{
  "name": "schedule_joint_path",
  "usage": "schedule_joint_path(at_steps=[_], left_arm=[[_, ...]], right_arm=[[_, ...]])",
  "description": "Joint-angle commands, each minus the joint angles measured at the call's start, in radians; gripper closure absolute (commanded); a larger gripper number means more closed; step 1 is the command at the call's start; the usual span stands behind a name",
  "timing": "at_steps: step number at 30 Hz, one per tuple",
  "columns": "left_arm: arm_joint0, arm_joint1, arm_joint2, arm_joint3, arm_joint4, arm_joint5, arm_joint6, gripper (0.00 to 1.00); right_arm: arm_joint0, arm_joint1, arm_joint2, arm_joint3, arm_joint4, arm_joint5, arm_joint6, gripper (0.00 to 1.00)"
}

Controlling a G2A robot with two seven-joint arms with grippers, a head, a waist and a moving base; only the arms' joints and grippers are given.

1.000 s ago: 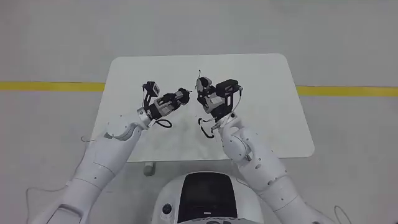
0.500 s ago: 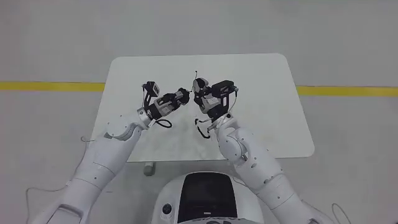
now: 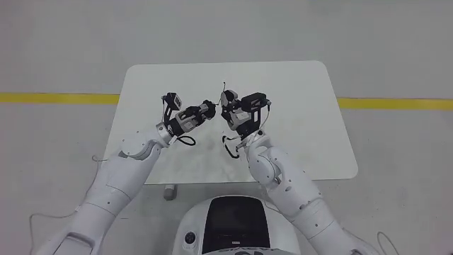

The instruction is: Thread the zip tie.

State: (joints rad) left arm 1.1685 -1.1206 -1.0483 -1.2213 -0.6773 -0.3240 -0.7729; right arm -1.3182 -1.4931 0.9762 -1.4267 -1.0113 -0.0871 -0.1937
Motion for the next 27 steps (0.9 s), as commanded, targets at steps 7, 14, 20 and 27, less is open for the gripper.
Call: schedule_joint_path(at_steps=[7, 14, 20, 27], left_arm=[[0.000, 0.000, 0.000, 0.000, 0.000, 0.000, 0.000, 1.00], [0.000, 0.000, 0.000, 0.000, 0.000, 0.000, 0.000, 1.00], [0.000, 0.000, 0.000, 0.000, 0.000, 0.000, 0.000, 1.00], [0.000, 0.000, 0.000, 0.000, 0.000, 0.000, 0.000, 1.00]], right_arm=[[-0.003, -0.002, -0.002, -0.004, 0.022, -0.023, 0.007, 1.00], [-0.006, -0.001, 0.005, 0.000, 0.034, -0.036, 0.029, 1.00], [-0.008, -0.002, 0.008, 0.006, 0.024, -0.019, 0.025, 1.00], [-0.006, -0.003, 0.008, 0.014, 0.030, -0.023, 0.031, 1.00]])
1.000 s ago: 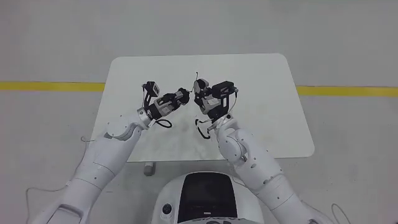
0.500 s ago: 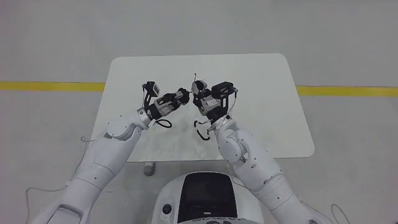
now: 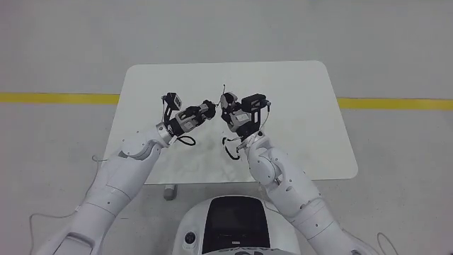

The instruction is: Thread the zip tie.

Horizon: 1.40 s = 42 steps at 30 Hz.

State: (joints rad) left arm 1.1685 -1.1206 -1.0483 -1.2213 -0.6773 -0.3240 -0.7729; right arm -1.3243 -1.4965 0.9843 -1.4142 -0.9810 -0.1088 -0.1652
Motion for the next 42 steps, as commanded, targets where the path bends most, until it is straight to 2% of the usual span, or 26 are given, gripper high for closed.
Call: schedule_joint_path(at_steps=[1, 34, 35, 36, 37, 42], left_arm=[[0.000, 0.000, 0.000, 0.000, 0.000, 0.000, 0.000, 1.00], [0.000, 0.000, 0.000, 0.000, 0.000, 0.000, 0.000, 1.00], [0.000, 0.000, 0.000, 0.000, 0.000, 0.000, 0.000, 1.00], [0.000, 0.000, 0.000, 0.000, 0.000, 0.000, 0.000, 1.00], [0.000, 0.000, 0.000, 0.000, 0.000, 0.000, 0.000, 1.00], [0.000, 0.000, 0.000, 0.000, 0.000, 0.000, 0.000, 1.00]], right_arm=[[0.001, 0.000, 0.000, 0.002, -0.001, -0.003, 0.005, 1.00], [-0.002, -0.001, -0.004, 0.004, -0.040, 0.001, 0.031, 1.00], [-0.002, -0.001, -0.003, 0.004, -0.039, 0.001, 0.030, 0.73], [-0.002, -0.001, -0.002, 0.004, -0.038, 0.003, 0.028, 0.53], [-0.003, -0.001, -0.001, 0.004, -0.038, 0.003, 0.026, 0.00], [-0.009, 0.003, 0.011, -0.005, -0.049, -0.011, 0.014, 0.00]])
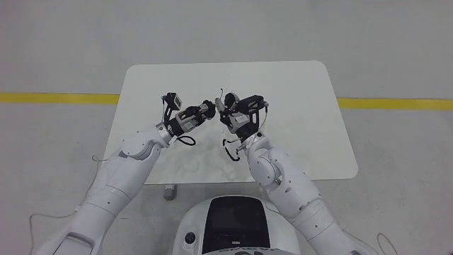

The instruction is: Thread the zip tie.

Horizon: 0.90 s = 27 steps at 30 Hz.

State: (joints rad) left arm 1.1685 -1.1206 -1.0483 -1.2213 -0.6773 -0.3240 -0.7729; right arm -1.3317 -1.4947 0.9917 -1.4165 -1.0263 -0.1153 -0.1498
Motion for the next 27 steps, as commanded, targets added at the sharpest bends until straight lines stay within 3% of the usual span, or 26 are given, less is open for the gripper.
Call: schedule_joint_path(at_steps=[1, 5, 15, 17, 24, 25, 26, 27], left_arm=[[0.000, 0.000, 0.000, 0.000, 0.000, 0.000, 0.000, 1.00], [0.000, 0.000, 0.000, 0.000, 0.000, 0.000, 0.000, 1.00], [0.000, 0.000, 0.000, 0.000, 0.000, 0.000, 0.000, 1.00], [0.004, 0.000, -0.003, -0.005, 0.002, 0.014, 0.017, 1.00], [0.019, 0.012, -0.057, -0.003, -0.166, 0.152, -0.138, 1.00], [0.018, 0.014, -0.063, -0.001, -0.188, 0.174, -0.171, 1.00], [0.011, 0.018, -0.066, -0.002, -0.155, 0.165, -0.197, 1.00], [0.003, 0.023, -0.070, -0.004, -0.089, 0.122, -0.204, 1.00]], right_arm=[[-0.004, 0.003, 0.009, -0.006, -0.010, -0.011, -0.004, 0.00], [-0.014, 0.013, 0.028, -0.025, -0.046, -0.051, -0.010, 0.00], [-0.014, 0.013, 0.030, -0.026, -0.054, -0.047, -0.012, 0.00], [-0.011, 0.021, 0.038, -0.032, -0.160, -0.023, -0.051, 0.00], [-0.017, 0.053, 0.061, -0.032, -0.540, 0.003, -0.198, 0.00], [-0.006, 0.062, 0.049, -0.025, -0.544, -0.002, -0.225, 0.00], [0.003, 0.068, 0.042, -0.017, -0.544, 0.003, -0.231, 0.00], [0.003, 0.068, 0.042, -0.017, -0.544, 0.003, -0.231, 0.00]])
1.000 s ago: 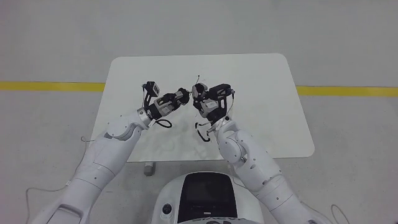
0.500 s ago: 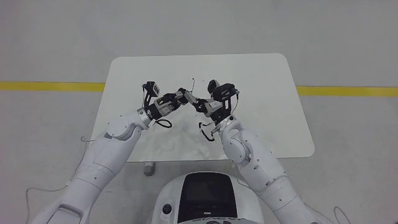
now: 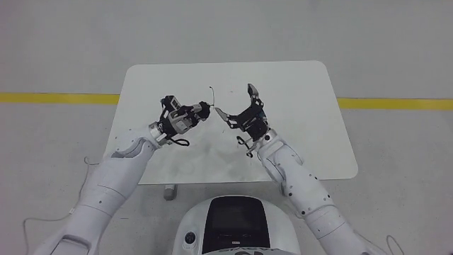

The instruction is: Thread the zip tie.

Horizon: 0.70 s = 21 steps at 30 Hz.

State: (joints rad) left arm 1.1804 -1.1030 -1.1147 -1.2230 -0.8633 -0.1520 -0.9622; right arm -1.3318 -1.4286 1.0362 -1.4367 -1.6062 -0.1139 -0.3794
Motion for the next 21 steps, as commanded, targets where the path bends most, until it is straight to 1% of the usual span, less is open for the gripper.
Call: schedule_joint_path(at_steps=[1, 7, 8, 10, 12, 13, 14, 15, 16, 17, 18, 19, 21], left_arm=[[-0.010, 0.008, -0.007, -0.006, 0.155, -0.100, -0.009, 1.00], [-0.009, 0.008, -0.007, -0.007, 0.151, -0.097, -0.003, 1.00], [-0.004, 0.006, -0.008, -0.011, 0.122, -0.069, 0.015, 1.00], [-0.002, 0.006, -0.023, -0.006, 0.050, -0.016, 0.016, 1.00], [-0.001, 0.007, -0.040, 0.008, -0.042, 0.063, -0.014, 1.00], [-0.002, 0.007, -0.046, 0.016, -0.071, 0.092, -0.029, 1.00], [-0.002, 0.008, -0.049, 0.025, -0.101, 0.133, -0.042, 1.00], [-0.006, 0.008, -0.052, 0.034, -0.132, 0.185, -0.060, 1.00], [-0.009, 0.008, -0.054, 0.043, -0.159, 0.221, -0.068, 1.00], [-0.011, 0.008, -0.049, 0.054, -0.180, 0.275, -0.075, 1.00], [-0.025, 0.009, -0.047, 0.055, -0.172, 0.297, -0.087, 1.00], [-0.029, 0.009, -0.049, 0.058, -0.157, 0.275, -0.081, 1.00], [-0.029, 0.009, -0.049, 0.058, -0.157, 0.275, -0.081, 1.00]], right_arm=[[0.003, 0.002, -0.003, 0.003, 0.036, 0.002, -0.002, 0.00], [0.003, 0.002, -0.003, 0.003, 0.036, 0.002, -0.002, 0.00], [0.006, 0.005, -0.004, 0.004, 0.036, 0.011, 0.008, 0.00], [0.012, 0.015, -0.016, 0.007, 0.036, 0.025, 0.005, 0.00], [0.021, 0.030, -0.029, 0.015, 0.036, 0.044, -0.007, 0.00], [0.031, 0.040, -0.042, 0.021, 0.036, 0.057, -0.010, 0.00], [0.039, 0.050, -0.058, 0.027, 0.036, 0.072, -0.017, 0.00], [0.053, 0.065, -0.081, 0.034, 0.036, 0.091, -0.027, 0.00], [0.064, 0.077, -0.099, 0.040, 0.036, 0.106, -0.037, 0.00], [0.076, 0.089, -0.122, 0.049, 0.036, 0.118, -0.048, 0.00], [0.096, 0.106, -0.155, 0.063, 0.036, 0.130, -0.051, 0.00], [0.101, 0.110, -0.162, 0.065, 0.036, 0.137, -0.051, 0.00], [0.101, 0.110, -0.162, 0.065, 0.036, 0.137, -0.051, 0.00]])
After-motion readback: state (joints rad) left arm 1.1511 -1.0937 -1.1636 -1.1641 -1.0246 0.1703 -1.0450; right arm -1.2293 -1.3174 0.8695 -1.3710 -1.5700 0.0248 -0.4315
